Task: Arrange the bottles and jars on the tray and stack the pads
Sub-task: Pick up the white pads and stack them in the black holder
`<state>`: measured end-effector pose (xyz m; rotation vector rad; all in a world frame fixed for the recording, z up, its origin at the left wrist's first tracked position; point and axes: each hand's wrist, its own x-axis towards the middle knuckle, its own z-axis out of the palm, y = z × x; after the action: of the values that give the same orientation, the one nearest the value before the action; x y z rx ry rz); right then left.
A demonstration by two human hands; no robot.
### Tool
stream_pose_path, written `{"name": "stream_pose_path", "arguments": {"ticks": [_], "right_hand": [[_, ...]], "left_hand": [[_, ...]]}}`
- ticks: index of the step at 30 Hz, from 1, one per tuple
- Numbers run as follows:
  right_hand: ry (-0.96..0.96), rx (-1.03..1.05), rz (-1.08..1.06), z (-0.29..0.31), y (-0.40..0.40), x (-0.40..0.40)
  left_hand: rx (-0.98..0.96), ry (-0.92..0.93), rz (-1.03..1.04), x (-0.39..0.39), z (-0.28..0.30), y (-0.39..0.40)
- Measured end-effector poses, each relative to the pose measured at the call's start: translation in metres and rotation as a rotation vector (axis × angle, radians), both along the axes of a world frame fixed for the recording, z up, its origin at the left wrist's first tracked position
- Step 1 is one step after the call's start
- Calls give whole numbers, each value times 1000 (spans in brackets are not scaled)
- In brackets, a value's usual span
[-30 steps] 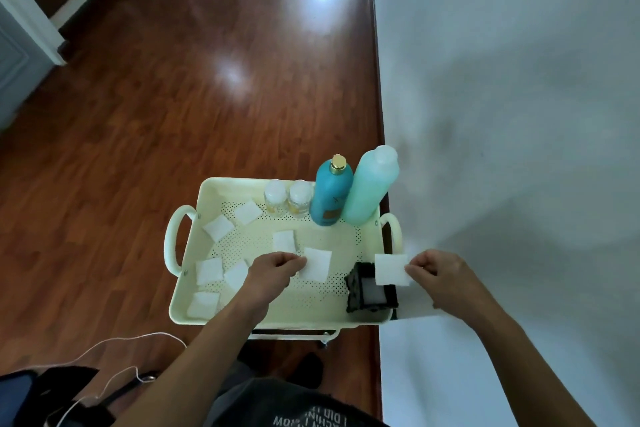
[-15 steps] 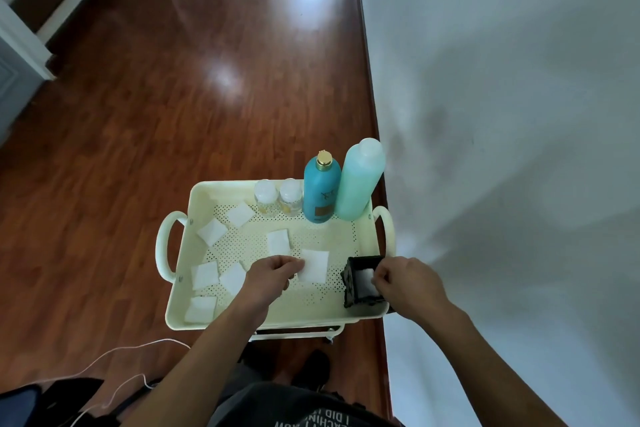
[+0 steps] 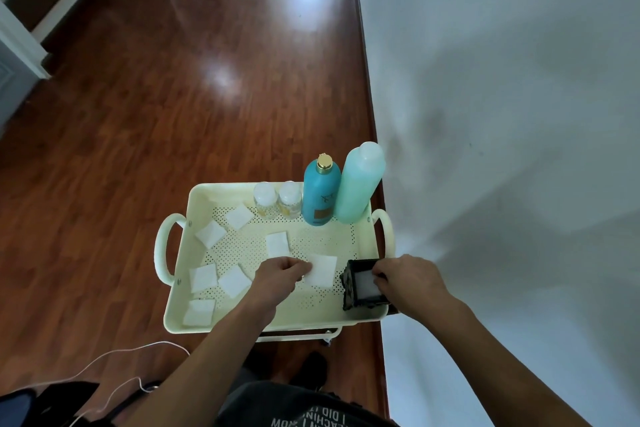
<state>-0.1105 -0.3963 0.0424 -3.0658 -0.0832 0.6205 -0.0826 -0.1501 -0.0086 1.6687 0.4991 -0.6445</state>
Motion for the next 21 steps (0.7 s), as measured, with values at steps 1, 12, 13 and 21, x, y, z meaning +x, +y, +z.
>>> {"name": "stream_pose_path", "arguments": {"ticks": [1, 12, 13, 21], "right_hand": [[50, -10, 6, -1, 1, 1], [87, 14, 23, -2, 2, 4], [26, 37, 19, 2, 0, 4], [112, 570, -421, 15, -16, 0]], "left_hand": [[2, -3, -7, 0, 1, -3], [-99, 71, 21, -4, 8, -33], [-96, 73, 19, -5, 9, -35], [-79, 52, 0, -10, 15, -61]]}}
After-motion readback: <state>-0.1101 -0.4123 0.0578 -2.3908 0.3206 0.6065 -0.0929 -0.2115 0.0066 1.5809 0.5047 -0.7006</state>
